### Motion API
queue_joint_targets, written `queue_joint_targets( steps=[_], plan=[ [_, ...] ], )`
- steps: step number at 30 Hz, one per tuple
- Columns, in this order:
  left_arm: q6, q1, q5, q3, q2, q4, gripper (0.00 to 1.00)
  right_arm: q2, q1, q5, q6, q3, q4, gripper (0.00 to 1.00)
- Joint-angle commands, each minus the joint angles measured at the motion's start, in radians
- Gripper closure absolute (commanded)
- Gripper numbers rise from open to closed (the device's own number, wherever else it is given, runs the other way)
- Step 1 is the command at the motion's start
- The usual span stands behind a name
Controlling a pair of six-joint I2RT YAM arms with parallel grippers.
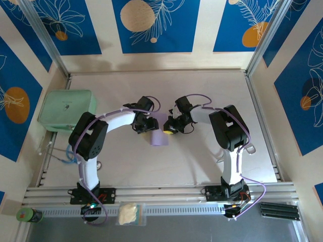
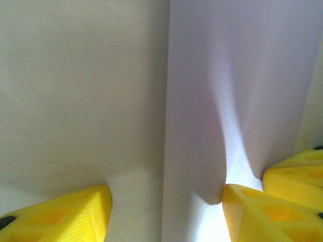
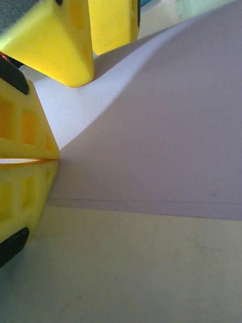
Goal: Fold a paper plane with a square sheet of paper (pick it up from the middle)
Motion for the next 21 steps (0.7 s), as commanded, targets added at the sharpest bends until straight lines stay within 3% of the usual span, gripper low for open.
queue_joint_targets(
  steps=[1, 5, 9, 14, 21],
  plan=[
    [0.017, -0.011, -0.073, 0.027, -0.083, -0.068, 0.38, 0.063, -0.004, 0.097, -0.022, -0.026, -0.102, 0.9],
    [0.018, -0.009, -0.049, 0.009, -0.158, -0.028, 0.4, 0.076, 0.0, 0.135, -0.029, -0.009, -0.138, 0.91],
    [-0.006, -0.009, 0.106, -0.039, -0.174, 0.111, 0.51, 0.084, 0.006, 0.157, -0.034, 0.006, -0.162, 0.92],
    [-0.058, -0.011, 0.262, -0.068, -0.109, 0.243, 0.7, 0.097, 0.012, 0.171, -0.035, 0.019, -0.177, 0.93],
    [-0.049, -0.008, 0.318, -0.043, -0.019, 0.24, 0.85, 0.114, 0.015, 0.186, -0.03, 0.028, -0.19, 0.94]
  ],
)
